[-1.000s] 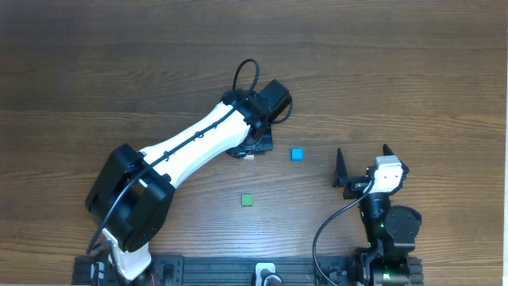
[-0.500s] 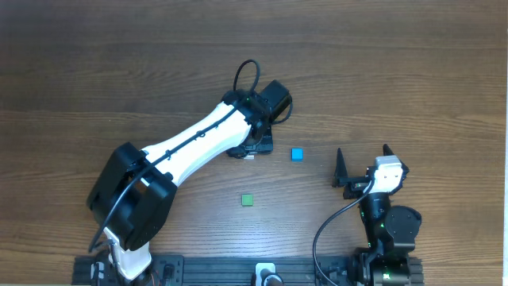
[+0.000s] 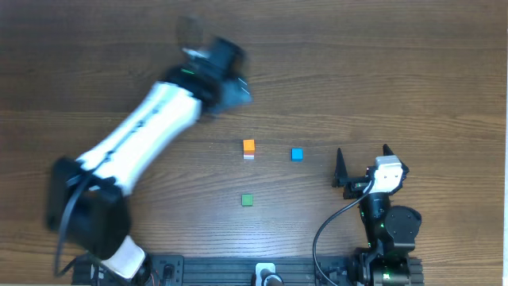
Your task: Stack Cubes
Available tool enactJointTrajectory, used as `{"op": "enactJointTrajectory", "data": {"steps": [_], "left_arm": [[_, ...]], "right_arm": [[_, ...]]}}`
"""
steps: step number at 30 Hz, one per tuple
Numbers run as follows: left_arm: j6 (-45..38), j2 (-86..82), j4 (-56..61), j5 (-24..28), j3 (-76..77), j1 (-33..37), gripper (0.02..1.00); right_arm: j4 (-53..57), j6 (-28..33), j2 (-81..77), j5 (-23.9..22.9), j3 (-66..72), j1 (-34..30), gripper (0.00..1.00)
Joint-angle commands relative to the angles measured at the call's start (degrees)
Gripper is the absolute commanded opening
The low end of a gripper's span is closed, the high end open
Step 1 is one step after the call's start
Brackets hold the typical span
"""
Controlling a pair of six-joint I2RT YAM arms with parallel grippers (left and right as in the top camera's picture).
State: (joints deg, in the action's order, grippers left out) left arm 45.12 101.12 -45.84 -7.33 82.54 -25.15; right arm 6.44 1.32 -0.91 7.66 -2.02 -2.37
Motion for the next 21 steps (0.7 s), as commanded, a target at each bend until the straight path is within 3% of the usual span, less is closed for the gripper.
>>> {"op": "enactJointTrajectory", "data": {"steps": [1,10,15,21], "left_arm": [[-6.25,-9.40,2.47,-1.11,-0.59,8.66,0.998],[-17.33,-38.73,25.42,-0.79,-22.58,14.95,0.998],[-28.06,-57.18,33.77,7.72,-35.89,18.23,0.998],[-34.93,-77.79,34.10,15.10,-50.71,23.87,0.996]], "right_arm": [[-0.02,0.04,0.59,0.85,0.44,-0.04,0.993],[-0.02,0.04,0.59,0.87,0.44,-0.04,0.991],[-0.04,0.04,0.59,0.85,0.44,-0.04,0.993],[-0.02,0.04,0.59,0.85,0.44,-0.04,0.993]]}}
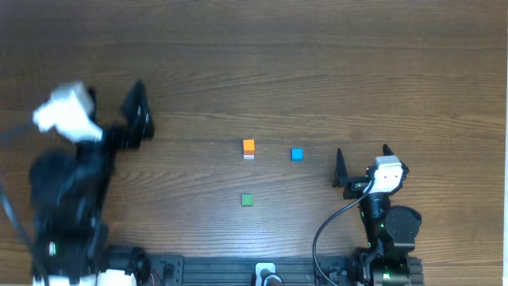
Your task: Stack Cubes
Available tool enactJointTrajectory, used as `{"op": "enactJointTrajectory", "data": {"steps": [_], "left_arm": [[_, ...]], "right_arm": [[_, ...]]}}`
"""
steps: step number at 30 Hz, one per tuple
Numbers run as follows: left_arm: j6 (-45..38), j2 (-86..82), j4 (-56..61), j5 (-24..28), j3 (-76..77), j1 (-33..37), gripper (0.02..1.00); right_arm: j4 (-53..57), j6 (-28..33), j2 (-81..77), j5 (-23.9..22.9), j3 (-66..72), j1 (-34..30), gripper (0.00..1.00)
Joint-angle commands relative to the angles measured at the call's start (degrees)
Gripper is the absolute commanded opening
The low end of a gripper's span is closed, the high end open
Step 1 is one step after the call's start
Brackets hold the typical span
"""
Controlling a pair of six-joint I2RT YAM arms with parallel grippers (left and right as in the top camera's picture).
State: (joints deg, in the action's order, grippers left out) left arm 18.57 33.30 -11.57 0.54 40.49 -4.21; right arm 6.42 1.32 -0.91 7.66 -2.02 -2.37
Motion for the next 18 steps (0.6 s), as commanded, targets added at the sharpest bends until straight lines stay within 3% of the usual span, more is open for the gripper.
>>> {"op": "enactJointTrajectory", "data": {"steps": [1,10,18], "left_arm": [[-9.18,-12.83,-0.15,8.09,-11.28,3.56,0.993],[-9.42,-28.70,3.91,11.28,-31.95,5.22,0.989],[-12.61,-32.94,8.17,11.89,-37.22,5.18,0.989]], "right_arm": [[-0.02,0.04,0.59,0.87,0.44,-0.04,0.993],[0.00,0.04,0.59,0.85,0.44,-0.04,0.991],[0.00,0.04,0.59,0.85,0.44,-0.04,0.991]]}}
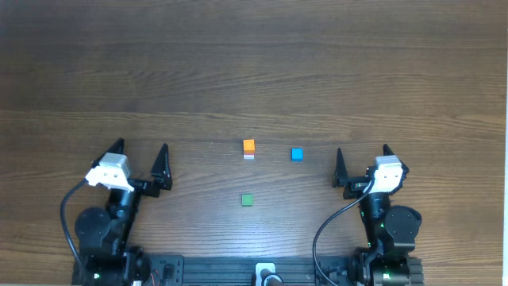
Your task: Stack Cubes
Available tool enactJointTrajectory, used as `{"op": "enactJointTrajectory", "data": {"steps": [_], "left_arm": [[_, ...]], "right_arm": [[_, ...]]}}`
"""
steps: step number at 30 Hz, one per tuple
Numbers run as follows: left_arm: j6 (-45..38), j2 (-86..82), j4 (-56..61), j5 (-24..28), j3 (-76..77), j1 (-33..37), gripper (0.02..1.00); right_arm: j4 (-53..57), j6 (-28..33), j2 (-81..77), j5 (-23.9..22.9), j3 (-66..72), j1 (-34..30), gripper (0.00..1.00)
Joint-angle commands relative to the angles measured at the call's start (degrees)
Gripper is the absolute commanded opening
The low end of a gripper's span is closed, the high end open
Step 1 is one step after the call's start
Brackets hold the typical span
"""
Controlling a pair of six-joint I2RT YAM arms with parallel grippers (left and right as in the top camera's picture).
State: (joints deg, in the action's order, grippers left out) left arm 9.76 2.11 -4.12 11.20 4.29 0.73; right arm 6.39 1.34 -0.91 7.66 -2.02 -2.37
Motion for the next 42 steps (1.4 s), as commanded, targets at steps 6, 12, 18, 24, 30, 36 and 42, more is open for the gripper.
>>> {"op": "enactJointTrajectory", "data": {"steps": [6,12,18,24,30,36,42], "left_arm": [[-7.65,-1.92,0.96,1.20,-2.47,0.24,0.998],[-8.09,-1.92,1.01,0.96,-3.98,0.24,0.998],[-8.04,-1.92,0.70,-1.22,-3.98,0.24,0.998],[-8.04,-1.84,0.70,-1.22,-3.98,0.24,0.998],[-8.04,-1.84,0.70,-1.22,-3.98,0.24,0.996],[-8.04,-1.84,0.70,-1.22,-3.98,0.24,0.996],[-8.04,-1.84,0.70,-1.22,-3.98,0.24,0.996]], "right_arm": [[0.00,0.02,0.59,0.87,0.44,-0.04,0.991],[0.02,0.02,0.59,0.85,0.44,-0.04,0.991],[0.00,0.02,0.59,0.85,0.44,-0.04,0.991],[0.02,0.02,0.59,0.85,0.44,-0.04,0.993],[0.02,0.02,0.59,0.85,0.44,-0.04,0.993],[0.02,0.02,0.59,0.85,0.44,-0.04,0.991],[-0.35,0.07,0.59,0.83,0.44,-0.04,0.993]]}}
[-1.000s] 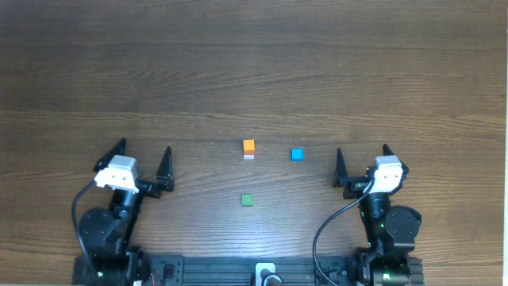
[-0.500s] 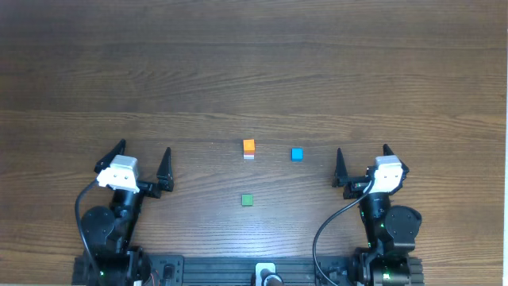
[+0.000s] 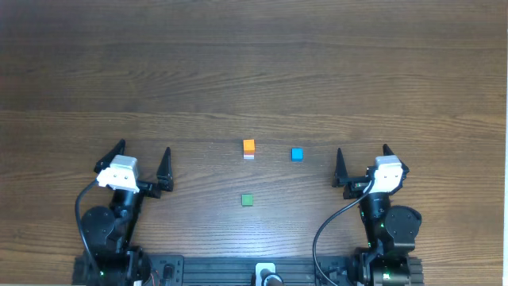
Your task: Stack Cubes
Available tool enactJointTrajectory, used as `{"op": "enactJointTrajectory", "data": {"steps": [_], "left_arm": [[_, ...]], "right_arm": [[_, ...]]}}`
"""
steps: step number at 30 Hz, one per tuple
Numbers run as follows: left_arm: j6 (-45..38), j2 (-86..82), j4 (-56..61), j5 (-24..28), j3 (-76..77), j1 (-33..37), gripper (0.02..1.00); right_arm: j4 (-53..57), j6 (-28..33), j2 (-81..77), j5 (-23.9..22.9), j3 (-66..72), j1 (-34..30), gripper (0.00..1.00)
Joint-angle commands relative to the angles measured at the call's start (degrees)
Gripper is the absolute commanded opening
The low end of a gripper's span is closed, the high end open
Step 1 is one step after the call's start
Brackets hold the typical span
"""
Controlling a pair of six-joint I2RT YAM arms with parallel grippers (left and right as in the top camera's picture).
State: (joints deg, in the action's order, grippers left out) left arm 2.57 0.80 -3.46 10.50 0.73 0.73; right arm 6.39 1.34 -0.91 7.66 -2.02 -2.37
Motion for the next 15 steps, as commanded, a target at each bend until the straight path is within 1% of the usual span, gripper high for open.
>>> {"op": "enactJointTrajectory", "data": {"steps": [1,3,6,7,12,15], "left_arm": [[-0.85,-0.52,0.07,-0.52,-0.42,0.24,0.998],[-0.85,-0.52,0.04,-0.52,-0.42,0.24,0.998],[-0.85,-0.52,0.04,-0.52,-0.42,0.24,0.996],[-0.85,-0.52,0.04,-0.52,-0.42,0.24,0.998],[-0.85,-0.52,0.04,-0.52,-0.42,0.24,0.998],[-0.85,-0.52,0.04,-0.50,-0.42,0.24,0.998]], "right_arm": [[-1.31,0.09,0.59,0.26,0.44,-0.07,0.991],[-3.26,-0.07,0.59,-2.40,0.44,-0.04,0.982],[-5.31,-4.28,0.52,-2.08,0.46,-0.04,0.987],[-5.81,-4.74,0.28,-1.60,0.48,-0.04,0.991],[-6.40,-4.24,-4.17,-1.27,-1.40,-0.04,0.991],[-3.65,-4.26,-11.69,-1.25,-7.63,0.24,0.991]]}}
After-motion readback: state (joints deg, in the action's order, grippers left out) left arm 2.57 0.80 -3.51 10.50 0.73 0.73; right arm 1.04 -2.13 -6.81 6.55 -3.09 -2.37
